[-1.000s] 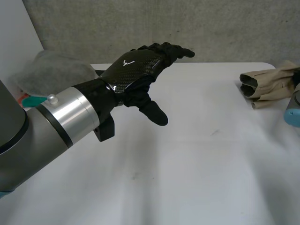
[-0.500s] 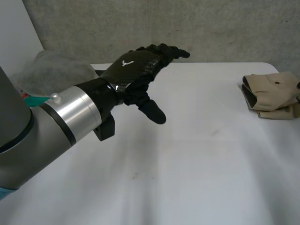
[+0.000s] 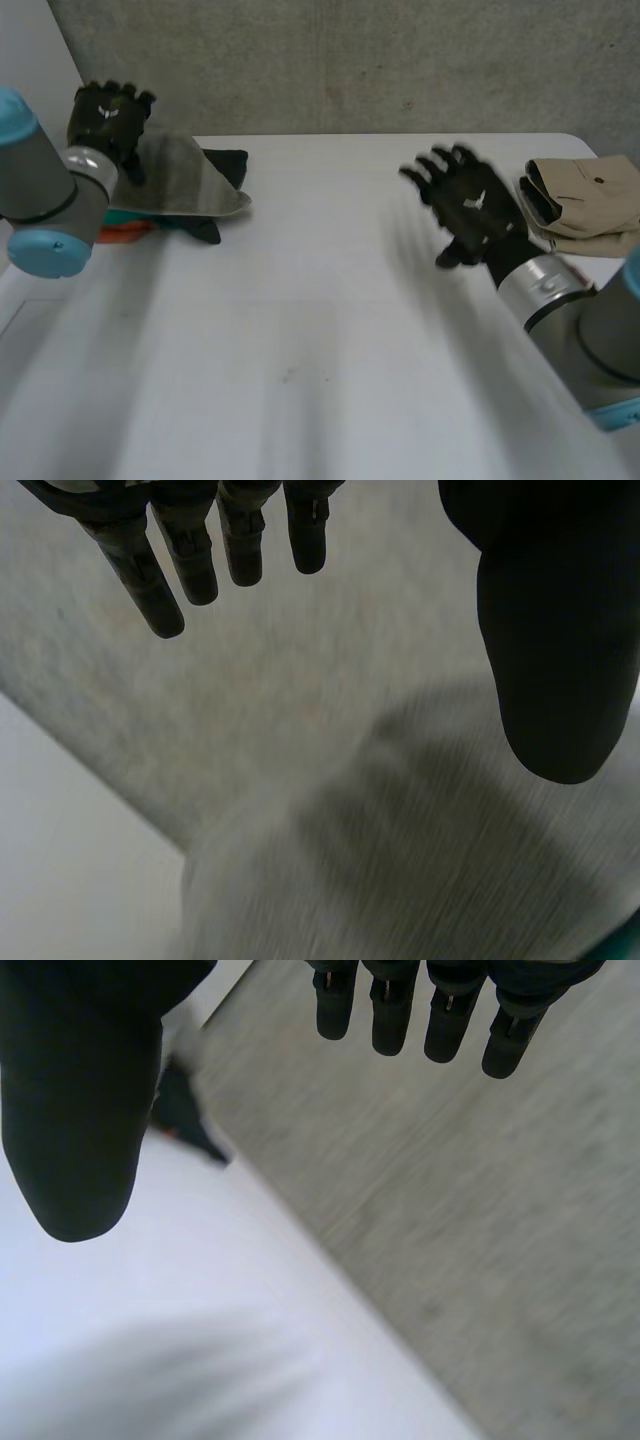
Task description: Fold the laundry.
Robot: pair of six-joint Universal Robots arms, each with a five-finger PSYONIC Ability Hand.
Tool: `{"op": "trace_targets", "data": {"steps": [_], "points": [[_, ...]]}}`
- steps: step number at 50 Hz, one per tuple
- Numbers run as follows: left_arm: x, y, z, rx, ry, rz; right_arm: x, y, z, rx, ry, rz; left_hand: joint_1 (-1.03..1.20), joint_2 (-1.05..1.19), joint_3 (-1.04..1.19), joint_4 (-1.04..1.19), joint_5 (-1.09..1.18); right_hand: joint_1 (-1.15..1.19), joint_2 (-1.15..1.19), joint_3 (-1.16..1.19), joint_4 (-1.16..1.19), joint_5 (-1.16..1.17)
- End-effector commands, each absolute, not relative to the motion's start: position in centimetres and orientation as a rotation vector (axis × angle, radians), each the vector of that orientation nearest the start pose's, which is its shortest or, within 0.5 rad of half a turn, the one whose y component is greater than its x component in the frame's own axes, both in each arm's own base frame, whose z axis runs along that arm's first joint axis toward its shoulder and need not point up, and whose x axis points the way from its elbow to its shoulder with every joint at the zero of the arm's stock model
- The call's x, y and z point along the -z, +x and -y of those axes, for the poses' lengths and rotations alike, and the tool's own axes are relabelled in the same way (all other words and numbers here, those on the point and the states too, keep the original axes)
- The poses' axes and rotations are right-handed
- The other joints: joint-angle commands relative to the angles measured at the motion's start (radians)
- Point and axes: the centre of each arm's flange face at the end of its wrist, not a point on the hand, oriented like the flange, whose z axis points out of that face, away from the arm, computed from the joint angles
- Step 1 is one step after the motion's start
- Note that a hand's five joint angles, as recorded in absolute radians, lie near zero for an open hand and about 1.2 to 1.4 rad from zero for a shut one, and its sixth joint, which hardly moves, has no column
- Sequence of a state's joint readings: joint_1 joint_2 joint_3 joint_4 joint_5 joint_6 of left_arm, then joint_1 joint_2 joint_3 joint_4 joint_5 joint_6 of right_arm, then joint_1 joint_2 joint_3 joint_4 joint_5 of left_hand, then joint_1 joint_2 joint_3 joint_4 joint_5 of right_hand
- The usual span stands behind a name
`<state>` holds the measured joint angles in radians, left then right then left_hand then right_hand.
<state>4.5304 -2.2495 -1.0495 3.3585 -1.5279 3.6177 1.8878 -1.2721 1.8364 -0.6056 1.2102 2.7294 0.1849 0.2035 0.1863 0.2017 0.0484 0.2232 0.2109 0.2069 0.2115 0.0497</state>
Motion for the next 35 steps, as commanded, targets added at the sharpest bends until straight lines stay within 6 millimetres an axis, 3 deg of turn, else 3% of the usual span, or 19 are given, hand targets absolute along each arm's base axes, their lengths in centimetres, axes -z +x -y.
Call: {"op": "trace_targets", "data": {"steps": [1,4,5,6,8,11,12,15,16,19,20,25,28,30,34,35], "points": [[-16.7,-19.0,49.5,2.185,0.722,-1.788,-15.7,26.3,26.8,2.026,-1.167,-1.941,0.218,0.199,0.216,0.201,0.18,-0.049,-0.036,-0.032,-0.037,-0.05],[-16.2,-18.7,50.7,2.227,0.723,-1.746,-15.5,26.1,26.9,2.029,-1.168,-1.95,0.681,0.663,0.68,0.665,0.643,-0.049,-0.036,-0.032,-0.037,-0.05],[-16.3,-18.6,51.1,2.244,0.713,-1.734,-15.4,25.9,26.9,2.028,-1.161,-1.961,1.055,1.037,1.054,1.038,1.017,-0.049,-0.036,-0.032,-0.037,-0.05],[-16.5,-18.4,51.2,2.249,0.701,-1.727,-15.4,25.8,27.0,2.033,-1.158,-1.961,1.21,1.191,1.208,1.193,1.172,-0.049,-0.036,-0.032,-0.037,-0.05],[-17.5,-18.4,51.3,2.268,0.672,-1.706,-15.5,25.6,27.0,2.039,-1.154,-1.967,1.211,1.193,1.21,1.195,1.173,-0.049,-0.036,-0.032,-0.037,-0.05],[-21.5,-18.9,50.4,2.348,0.597,-1.634,-15.7,25.2,27.2,2.053,-1.143,-1.971,1.211,1.193,1.21,1.195,1.173,-0.049,-0.036,-0.032,-0.037,-0.05],[-24.0,-19.4,49.6,2.409,0.565,-1.589,-15.9,25.0,27.4,2.063,-1.134,-1.973,1.211,1.193,1.21,1.195,1.173,-0.049,-0.036,-0.032,-0.037,-0.05],[-28.3,-20.5,47.7,2.542,0.523,-1.508,-16.2,24.7,27.6,2.08,-1.121,-1.977,1.211,1.193,1.21,1.195,1.173,-0.049,-0.036,-0.032,-0.037,-0.05],[-31.1,-21.3,46.2,2.633,0.501,-1.46,-16.4,24.6,27.8,2.089,-1.11,-1.975,1.211,1.193,1.21,1.195,1.173,-0.049,-0.036,-0.032,-0.037,-0.05],[-34.9,-22.7,43.5,2.769,0.482,-1.409,-16.7,24.5,27.9,2.1,-1.093,-1.971,1.211,1.193,1.21,1.195,1.173,-0.049,-0.036,-0.032,-0.037,-0.05],[-37.3,-23.6,41.6,2.855,0.473,-1.381,-16.8,24.4,28.0,2.105,-1.075,-1.972,1.211,1.193,1.21,1.195,1.173,-0.049,-0.036,-0.032,-0.037,-0.05],[-42.9,-26.3,35.3,3.092,0.461,-1.35,-17.2,23.8,28.5,2.123,-1.007,-1.996,1.211,1.193,1.21,1.195,1.173,-0.049,-0.036,-0.032,-0.037,-0.05],[-45.0,-28.0,31.9,3.215,0.469,-1.374,-17.6,23.3,28.9,2.146,-0.968,-2.008,1.211,1.193,1.21,1.195,1.173,-0.049,-0.036,-0.032,-0.037,-0.05],[-45.2,-29.0,30.4,3.259,0.483,-1.414,-17.9,23.0,29.1,2.161,-0.942,-2.015,1.211,1.193,1.21,1.195,1.173,-0.049,-0.036,-0.032,-0.037,-0.05],[-43.3,-32.2,27.5,3.283,0.588,-1.628,-18.5,22.3,29.8,2.193,-0.882,-2.023,1.211,1.193,1.21,1.195,1.173,-0.049,-0.036,-0.032,-0.037,-0.05],[-41.3,-33.8,26.5,3.237,0.669,-1.763,-18.6,22.1,30.0,2.2,-0.867,-2.026,1.211,1.193,1.21,1.195,1.173,-0.049,-0.036,-0.032,-0.037,-0.05]]}}
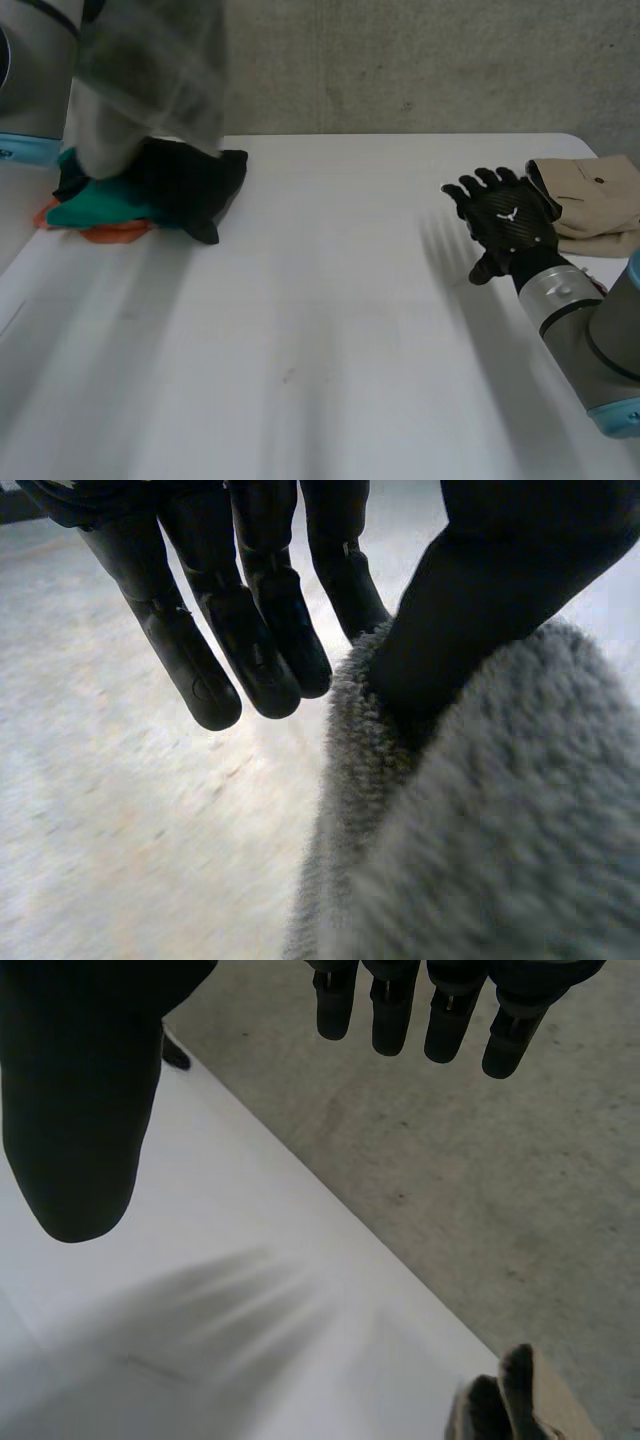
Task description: Fold the laundry.
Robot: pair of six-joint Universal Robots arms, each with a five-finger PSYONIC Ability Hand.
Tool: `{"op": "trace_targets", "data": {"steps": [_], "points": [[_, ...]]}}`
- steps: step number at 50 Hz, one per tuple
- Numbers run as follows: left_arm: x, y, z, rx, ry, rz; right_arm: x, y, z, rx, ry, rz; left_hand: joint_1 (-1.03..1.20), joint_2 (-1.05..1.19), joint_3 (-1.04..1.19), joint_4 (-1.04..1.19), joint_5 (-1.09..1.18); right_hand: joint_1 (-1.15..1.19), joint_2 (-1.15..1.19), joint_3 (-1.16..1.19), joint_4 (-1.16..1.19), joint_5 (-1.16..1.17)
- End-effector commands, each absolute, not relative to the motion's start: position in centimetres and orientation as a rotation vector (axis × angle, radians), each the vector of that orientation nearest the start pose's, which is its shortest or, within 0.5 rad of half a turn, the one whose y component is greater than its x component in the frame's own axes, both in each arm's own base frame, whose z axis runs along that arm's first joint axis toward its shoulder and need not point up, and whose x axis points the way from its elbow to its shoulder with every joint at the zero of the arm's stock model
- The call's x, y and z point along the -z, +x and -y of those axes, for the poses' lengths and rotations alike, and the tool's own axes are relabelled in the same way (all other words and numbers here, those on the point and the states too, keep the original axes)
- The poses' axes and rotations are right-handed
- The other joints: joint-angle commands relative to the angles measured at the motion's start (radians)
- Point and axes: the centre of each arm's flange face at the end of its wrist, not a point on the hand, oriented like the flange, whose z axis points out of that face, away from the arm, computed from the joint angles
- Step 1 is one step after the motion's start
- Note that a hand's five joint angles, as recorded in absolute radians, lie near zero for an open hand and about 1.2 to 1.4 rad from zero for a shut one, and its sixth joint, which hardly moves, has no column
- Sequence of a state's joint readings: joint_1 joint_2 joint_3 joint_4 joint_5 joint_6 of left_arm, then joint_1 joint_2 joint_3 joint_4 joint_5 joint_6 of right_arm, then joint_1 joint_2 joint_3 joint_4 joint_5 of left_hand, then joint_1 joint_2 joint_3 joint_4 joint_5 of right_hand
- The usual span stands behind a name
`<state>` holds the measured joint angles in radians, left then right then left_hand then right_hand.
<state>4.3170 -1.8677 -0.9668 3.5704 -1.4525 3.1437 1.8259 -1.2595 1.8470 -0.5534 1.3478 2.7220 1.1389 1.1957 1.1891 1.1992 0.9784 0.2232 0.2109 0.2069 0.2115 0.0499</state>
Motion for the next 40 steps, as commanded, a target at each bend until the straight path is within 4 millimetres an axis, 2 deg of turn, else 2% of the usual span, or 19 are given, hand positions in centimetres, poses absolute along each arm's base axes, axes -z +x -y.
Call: {"op": "trace_targets", "data": {"steps": [1,3,4,7,8,11,12,14,16,19,20,23,24,27,28,30,32,36,40], "points": [[-40.1,-34.5,26.1,3.202,0.71,-1.838,-18.8,21.7,30.4,2.215,-0.84,-2.032,0.257,0.201,0.207,0.197,0.243,-0.049,-0.036,-0.032,-0.037,-0.05],[-37.3,-36.0,25.1,3.113,0.803,-1.996,-19.0,21.3,30.7,2.228,-0.81,-2.04,0.257,0.201,0.207,0.197,0.243,-0.049,-0.036,-0.032,-0.037,-0.05],[-34.1,-37.5,24.1,3.003,0.911,-2.148,-19.2,20.9,31.1,2.244,-0.784,-2.046,0.257,0.201,0.207,0.197,0.243,-0.049,-0.036,-0.032,-0.037,-0.05],[-29.0,-39.2,22.5,2.809,1.052,-2.354,-19.5,20.3,31.7,2.257,-0.741,-2.064,0.257,0.201,0.207,0.197,0.243,-0.049,-0.036,-0.032,-0.037,-0.05],[-25.9,-40.1,21.5,2.685,1.13,-2.462,-19.7,19.9,32.1,2.27,-0.707,-2.076,0.257,0.201,0.207,0.197,0.243,-0.049,-0.036,-0.032,-0.037,-0.05],[-22.2,-40.8,20.4,2.522,1.23,-2.572,-19.8,19.3,32.6,2.274,-0.662,-2.098,0.257,0.201,0.207,0.197,0.243,-0.049,-0.036,-0.032,-0.037,-0.05],[-20.6,-41.1,19.9,2.442,1.278,-2.606,-19.9,19.1,32.8,2.27,-0.638,-2.108,0.141,0.085,0.091,0.081,0.127,-0.049,-0.036,-0.032,-0.037,-0.05],[-20.1,-41.0,19.6,2.39,1.305,-2.611,-19.9,18.9,32.9,2.257,-0.62,-2.12,-0.429,-0.486,-0.479,-0.49,-0.443,-0.049,-0.036,-0.032,-0.037,-0.05],[-20.5,-40.5,19.7,2.356,1.301,-2.604,-19.9,18.9,32.8,2.22,-0.605,-2.143,-0.964,-1.021,-1.015,-1.025,-0.978,-0.049,-0.036,-0.032,-0.037,-0.05],[-22.2,-39.2,20.6,2.362,1.227,-2.586,-20.0,19.1,32.5,2.177,-0.6,-2.169,-0.964,-1.021,-1.015,-1.025,-0.978,-0.049,-0.036,-0.032,-0.037,-0.05],[-23.4,-38.0,21.2,2.37,1.15,-2.578,-20.0,19.2,32.2,2.133,-0.603,-2.195,-0.964,-1.021,-1.015,-1.025,-0.978,-0.049,-0.036,-0.032,-0.037,-0.05],[-25.3,-35.9,22.0,2.381,1.02,-2.561,-20.5,19.8,31.2,2.068,-0.618,-2.221,-0.964,-1.021,-1.015,-1.025,-0.978,-0.049,-0.036,-0.032,-0.037,-0.05],[-26.2,-34.3,22.4,2.375,0.946,-2.551,-20.9,20.1,30.4,2.013,-0.631,-2.245,-0.964,-1.021,-1.015,-1.025,-0.978,-0.049,-0.036,-0.032,-0.037,-0.05],[-26.9,-32.1,22.5,2.353,0.858,-2.541,-21.5,20.5,29.0,1.912,-0.651,-2.29,-0.964,-1.021,-1.015,-1.025,-0.978,-0.049,-0.036,-0.032,-0.037,-0.05],[-26.7,-30.8,22.4,2.32,0.817,-2.546,-21.9,20.9,27.9,1.835,-0.666,-2.319,-0.964,-1.021,-1.015,-1.025,-0.978,-0.049,-0.036,-0.032,-0.037,-0.05],[-26.4,-29.5,22.2,2.284,0.79,-2.555,-22.2,21.4,26.7,1.757,-0.681,-2.348,-0.964,-1.021,-1.015,-1.025,-0.978,-0.049,-0.036,-0.032,-0.037,-0.05],[-25.1,-27.8,21.6,2.197,0.771,-2.59,-22.4,22.0,24.5,1.622,-0.71,-2.392,-0.964,-1.021,-1.015,-1.025,-0.978,-0.049,-0.036,-0.032,-0.037,-0.05],[-21.7,-26.0,20.8,2.033,0.812,-2.656,-21.6,23.0,21.3,1.456,-0.794,-2.415,-0.964,-1.021,-1.015,-1.025,-0.978,-0.049,-0.036,-0.032,-0.037,-0.05],[-18.5,-25.2,21.2,1.949,0.867,-2.671,-20.2,23.8,19.4,1.423,-0.893,-2.391,-0.964,-1.021,-1.015,-1.025,-0.978,-0.049,-0.036,-0.032,-0.037,-0.05]]}}
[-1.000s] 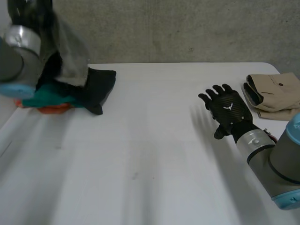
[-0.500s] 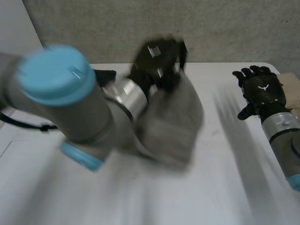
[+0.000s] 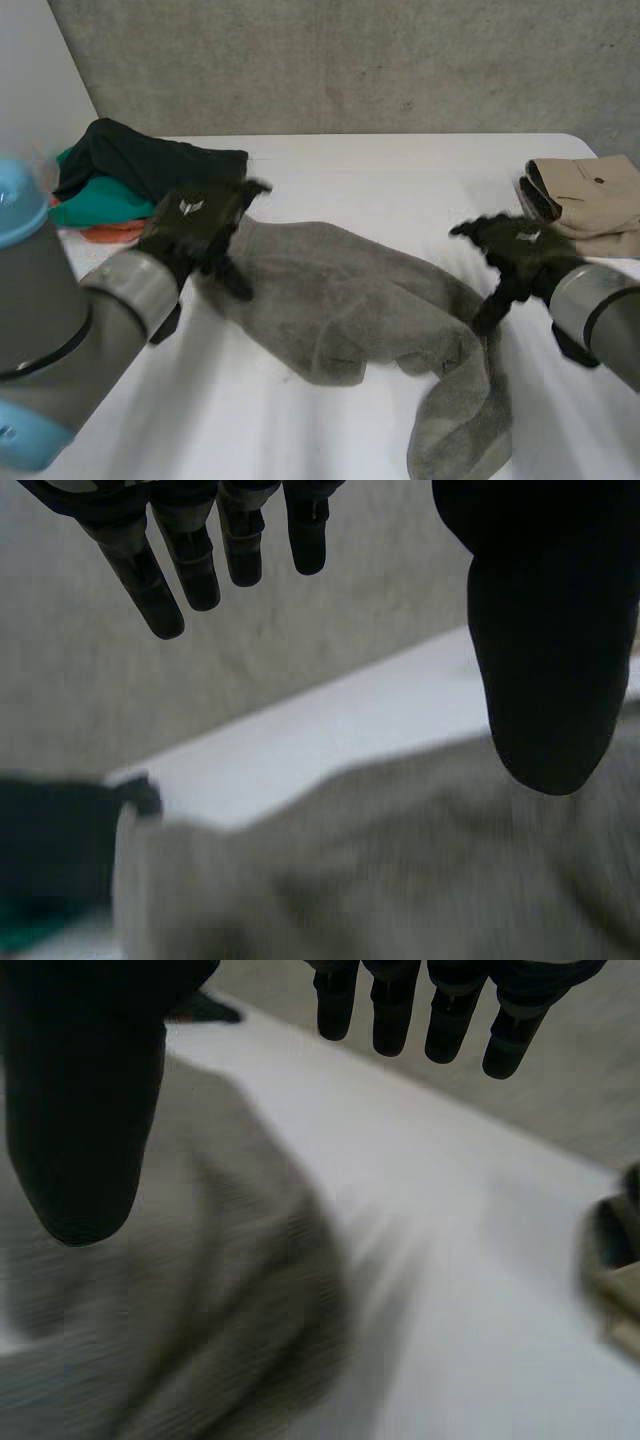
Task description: Fold the laundry.
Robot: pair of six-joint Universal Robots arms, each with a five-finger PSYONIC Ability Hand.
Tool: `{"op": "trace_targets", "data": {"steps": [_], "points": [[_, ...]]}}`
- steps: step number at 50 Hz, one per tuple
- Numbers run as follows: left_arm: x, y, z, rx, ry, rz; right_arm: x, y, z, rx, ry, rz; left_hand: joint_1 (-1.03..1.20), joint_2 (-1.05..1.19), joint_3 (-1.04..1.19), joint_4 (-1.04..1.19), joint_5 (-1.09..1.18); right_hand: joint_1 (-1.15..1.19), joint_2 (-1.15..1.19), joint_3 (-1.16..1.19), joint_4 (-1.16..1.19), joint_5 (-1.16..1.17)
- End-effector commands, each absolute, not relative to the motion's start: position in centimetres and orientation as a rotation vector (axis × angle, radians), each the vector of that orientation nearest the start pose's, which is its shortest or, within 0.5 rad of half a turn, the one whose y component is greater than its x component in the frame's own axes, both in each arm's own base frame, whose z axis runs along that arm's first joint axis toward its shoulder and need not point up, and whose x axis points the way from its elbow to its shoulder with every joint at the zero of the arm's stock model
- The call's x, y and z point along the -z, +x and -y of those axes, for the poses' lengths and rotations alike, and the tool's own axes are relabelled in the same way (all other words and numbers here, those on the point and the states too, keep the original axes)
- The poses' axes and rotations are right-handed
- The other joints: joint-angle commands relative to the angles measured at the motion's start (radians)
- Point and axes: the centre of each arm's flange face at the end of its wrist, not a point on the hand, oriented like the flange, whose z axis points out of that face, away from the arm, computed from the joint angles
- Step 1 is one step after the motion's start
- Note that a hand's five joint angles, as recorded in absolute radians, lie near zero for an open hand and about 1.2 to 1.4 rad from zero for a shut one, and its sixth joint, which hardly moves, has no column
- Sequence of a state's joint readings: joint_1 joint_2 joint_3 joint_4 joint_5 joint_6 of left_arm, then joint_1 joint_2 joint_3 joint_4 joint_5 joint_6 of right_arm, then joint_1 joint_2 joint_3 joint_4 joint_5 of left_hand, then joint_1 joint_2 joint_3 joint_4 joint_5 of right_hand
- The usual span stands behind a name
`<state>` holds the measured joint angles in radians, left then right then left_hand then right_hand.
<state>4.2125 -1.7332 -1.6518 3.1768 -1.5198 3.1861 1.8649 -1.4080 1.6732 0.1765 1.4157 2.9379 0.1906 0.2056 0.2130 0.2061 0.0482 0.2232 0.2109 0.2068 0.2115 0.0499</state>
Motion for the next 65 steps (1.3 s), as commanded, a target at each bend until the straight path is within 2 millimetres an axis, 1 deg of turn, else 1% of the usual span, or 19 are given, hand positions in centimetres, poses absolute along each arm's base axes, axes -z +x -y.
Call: {"op": "trace_targets", "data": {"steps": [1,10,15,18,27,28,29,30,36,39,40,43,44,49,52,56,61,64,65], "points": [[-18.0,-25.2,21.6,1.948,0.884,-2.661,-19.9,24.0,19.2,1.44,-0.914,-2.379,-0.016,-0.031,-0.038,-0.032,-0.048,-0.049,-0.036,-0.032,-0.037,-0.05],[-14.4,-26.4,25.3,1.996,0.983,-2.497,-15.6,24.9,19.0,1.604,-1.03,-2.365,0.067,0.052,0.044,0.051,0.035,0.162,0.175,0.179,0.174,0.161],[-12.8,-27.0,27.8,2.022,1.028,-2.368,-14.0,24.8,20.0,1.724,-0.986,-2.384,0.193,0.178,0.171,0.177,0.161,0.596,0.609,0.613,0.608,0.595],[-11.7,-27.2,28.4,2.0,1.056,-2.352,-13.7,24.7,20.3,1.747,-0.979,-2.378,0.255,0.24,0.232,0.239,0.223,0.705,0.718,0.722,0.717,0.704],[-10.3,-28.1,29.5,1.952,1.124,-2.343,-15.1,24.7,21.0,1.822,-0.956,-2.336,0.812,0.797,0.79,0.796,0.78,0.776,0.789,0.793,0.788,0.775],[-10.4,-28.2,29.6,1.954,1.126,-2.341,-15.2,24.7,21.1,1.828,-0.953,-2.334,0.906,0.891,0.883,0.89,0.873,0.785,0.797,0.801,0.797,0.784],[-10.6,-28.2,29.7,1.953,1.122,-2.341,-15.5,24.8,21.2,1.84,-0.949,-2.327,1.18,1.165,1.157,1.164,1.148,0.794,0.806,0.81,0.806,0.793],[-10.7,-28.2,29.7,1.95,1.121,-2.342,-15.7,24.8,21.3,1.848,-0.943,-2.323,1.205,1.19,1.183,1.19,1.173,0.8,0.812,0.816,0.811,0.799],[-14.2,-27.5,29.5,1.994,1.049,-2.321,-17.1,24.6,21.8,1.879,-0.945,-2.312,1.206,1.191,1.183,1.19,1.174,0.844,0.856,0.86,0.856,0.843],[-18.4,-26.8,28.8,2.095,0.957,-2.303,-19.1,24.4,22.1,1.914,-1.011,-2.291,1.206,1.191,1.183,1.19,1.174,0.853,0.865,0.869,0.864,0.851],[-21.1,-26.4,28.3,2.172,0.899,-2.288,-19.9,24.4,22.1,1.928,-1.034,-2.279,1.206,1.191,1.183,1.19,1.174,0.856,0.868,0.872,0.867,0.854],[-25.5,-25.7,27.2,2.318,0.803,-2.251,-23.3,24.1,22.2,1.979,-1.123,-2.227,1.206,1.191,1.183,1.19,1.174,0.861,0.874,0.878,0.873,0.86],[-28.1,-25.1,26.3,2.405,0.744,-2.236,-24.1,24.0,22.2,1.989,-1.141,-2.218,1.206,1.191,1.183,1.19,1.174,0.859,0.871,0.875,0.87,0.857],[-33.6,-23.5,24.0,2.593,0.644,-2.226,-30.5,23.0,22.2,2.069,-1.241,-2.129,1.206,1.191,1.183,1.19,1.174,0.867,0.88,0.884,0.879,0.866],[-35.0,-22.9,23.1,2.628,0.633,-2.282,-32.8,22.6,22.3,2.088,-1.279,-2.077,1.206,1.191,1.183,1.19,1.174,0.867,0.88,0.884,0.879,0.866],[-34.4,-22.3,23.1,2.552,0.598,-2.402,-33.6,22.9,23.1,2.076,-1.333,-2.026,1.206,1.191,1.183,1.19,1.174,0.888,0.9,0.904,0.9,0.887],[-30.9,-22.4,24.6,2.379,0.565,-2.544,-30.9,23.4,24.5,1.935,-1.34,-2.108,1.206,1.191,1.183,1.19,1.174,0.765,0.778,0.782,0.777,0.764],[-28.1,-22.9,26.0,2.279,0.575,-2.597,-28.0,24.0,24.0,1.76,-1.208,-2.228,1.206,1.191,1.183,1.19,1.174,0.224,0.236,0.24,0.236,0.223],[-27.6,-23.0,26.4,2.263,0.579,-2.593,-27.2,24.2,23.5,1.708,-1.168,-2.257,1.206,1.191,1.183,1.19,1.174,0.187,0.199,0.203,0.198,0.185]]}}
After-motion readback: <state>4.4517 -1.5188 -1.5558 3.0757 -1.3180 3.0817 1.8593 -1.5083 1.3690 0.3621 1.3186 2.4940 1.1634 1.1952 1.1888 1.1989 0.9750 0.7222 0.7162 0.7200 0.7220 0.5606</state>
